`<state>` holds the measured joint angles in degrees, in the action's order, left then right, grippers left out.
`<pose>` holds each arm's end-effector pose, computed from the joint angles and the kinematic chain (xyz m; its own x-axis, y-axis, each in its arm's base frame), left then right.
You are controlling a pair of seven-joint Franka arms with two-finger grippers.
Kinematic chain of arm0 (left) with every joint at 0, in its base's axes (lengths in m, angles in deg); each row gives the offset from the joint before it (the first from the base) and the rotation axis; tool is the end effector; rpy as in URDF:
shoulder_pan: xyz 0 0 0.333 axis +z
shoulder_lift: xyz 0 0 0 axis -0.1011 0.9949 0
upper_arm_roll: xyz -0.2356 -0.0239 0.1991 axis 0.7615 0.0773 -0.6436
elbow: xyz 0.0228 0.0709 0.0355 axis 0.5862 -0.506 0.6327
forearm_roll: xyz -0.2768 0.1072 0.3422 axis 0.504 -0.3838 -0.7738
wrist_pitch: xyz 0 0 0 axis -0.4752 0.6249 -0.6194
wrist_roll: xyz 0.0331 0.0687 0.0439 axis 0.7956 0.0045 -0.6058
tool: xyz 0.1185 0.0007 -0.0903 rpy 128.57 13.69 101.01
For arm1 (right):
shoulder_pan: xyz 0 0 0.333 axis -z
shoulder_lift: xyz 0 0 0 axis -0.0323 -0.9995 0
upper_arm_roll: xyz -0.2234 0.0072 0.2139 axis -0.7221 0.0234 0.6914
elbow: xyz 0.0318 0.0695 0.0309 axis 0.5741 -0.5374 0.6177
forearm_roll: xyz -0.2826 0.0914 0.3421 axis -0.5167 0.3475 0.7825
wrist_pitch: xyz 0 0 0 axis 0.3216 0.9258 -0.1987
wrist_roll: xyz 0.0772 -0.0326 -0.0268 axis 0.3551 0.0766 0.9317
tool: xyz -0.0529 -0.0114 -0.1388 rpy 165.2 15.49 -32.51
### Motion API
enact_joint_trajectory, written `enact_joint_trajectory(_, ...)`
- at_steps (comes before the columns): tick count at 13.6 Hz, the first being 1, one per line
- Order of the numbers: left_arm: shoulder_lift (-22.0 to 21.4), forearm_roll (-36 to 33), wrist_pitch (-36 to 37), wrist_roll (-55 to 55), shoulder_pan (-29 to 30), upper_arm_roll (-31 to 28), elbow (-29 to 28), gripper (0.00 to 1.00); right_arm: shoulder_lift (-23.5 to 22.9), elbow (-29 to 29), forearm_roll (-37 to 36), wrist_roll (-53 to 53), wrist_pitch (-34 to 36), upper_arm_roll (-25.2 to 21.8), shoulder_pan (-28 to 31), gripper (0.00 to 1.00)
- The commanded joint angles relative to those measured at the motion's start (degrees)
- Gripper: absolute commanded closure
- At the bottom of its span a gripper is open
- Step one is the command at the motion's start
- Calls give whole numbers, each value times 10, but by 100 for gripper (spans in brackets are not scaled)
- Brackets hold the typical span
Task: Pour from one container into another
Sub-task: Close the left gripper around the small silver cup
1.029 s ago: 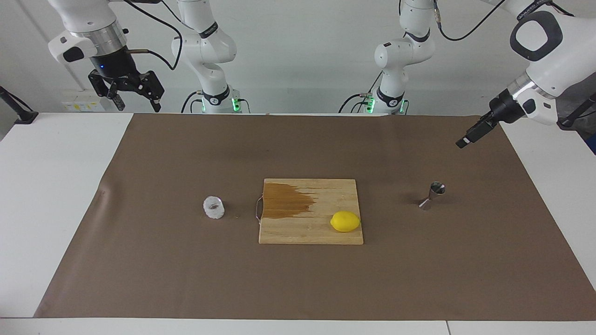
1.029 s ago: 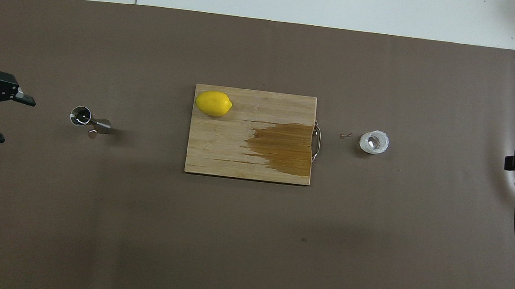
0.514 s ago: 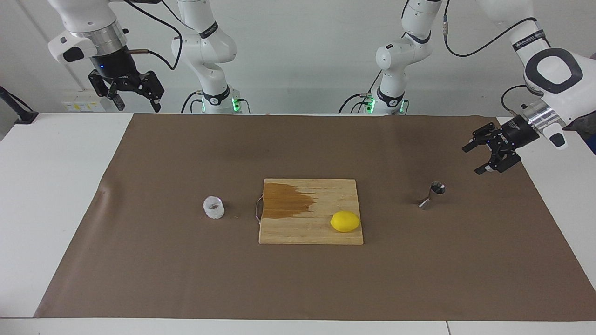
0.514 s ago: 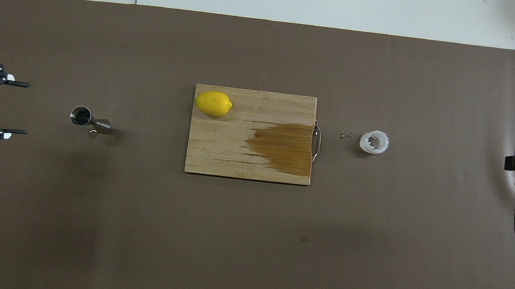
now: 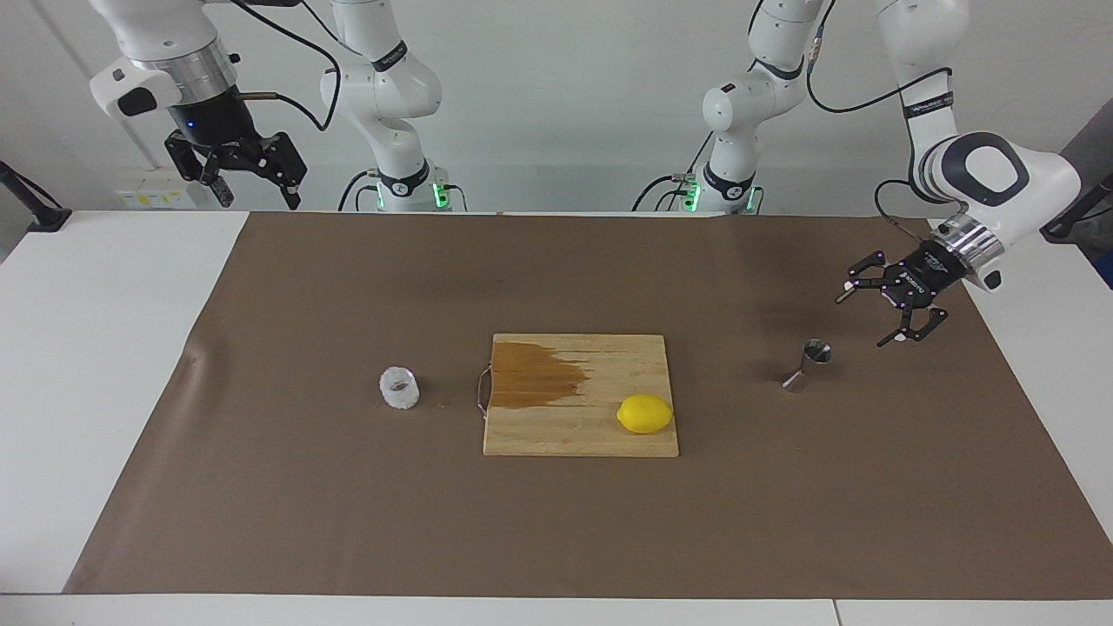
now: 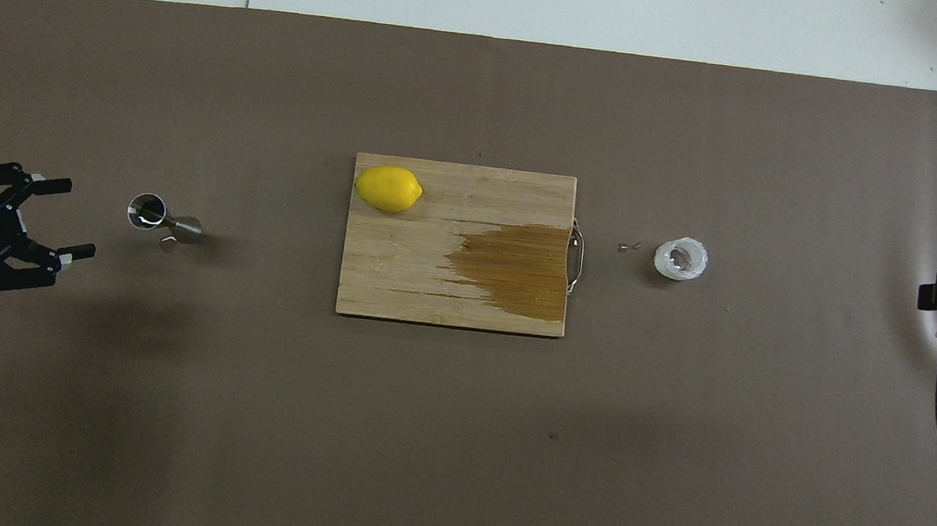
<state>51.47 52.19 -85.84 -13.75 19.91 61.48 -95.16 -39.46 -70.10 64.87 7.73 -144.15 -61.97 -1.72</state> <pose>0.5703 0.1174 0.3043 -0.4077 0.4644 -0.7862 0.8471 0.5138 -0.1358 0.5787 -0.0336 0.6187 0.9947 -0.0888 0.0517 -0.0878 -0.9959 -0.0204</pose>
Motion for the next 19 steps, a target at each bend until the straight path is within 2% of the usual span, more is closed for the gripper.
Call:
enact_joint_trajectory(1,-22,59,-40,-15,-1,5,-60,0,7,-5,7,-9,5,2,4,0)
enact_joint_trajectory(3,-23,103,-64,-7,-11,6,-78,0,7,-5,7,-9,6,2,4,0)
enact_joint_trajectory(7,-16,162,-105,39,-67,6,-84,0,7,-5,7,-9,6,2,4,0)
enact_joint_trajectory(19,-16,202,-152,53,-82,6,-99,0,7,-5,7,-9,6,2,4,0)
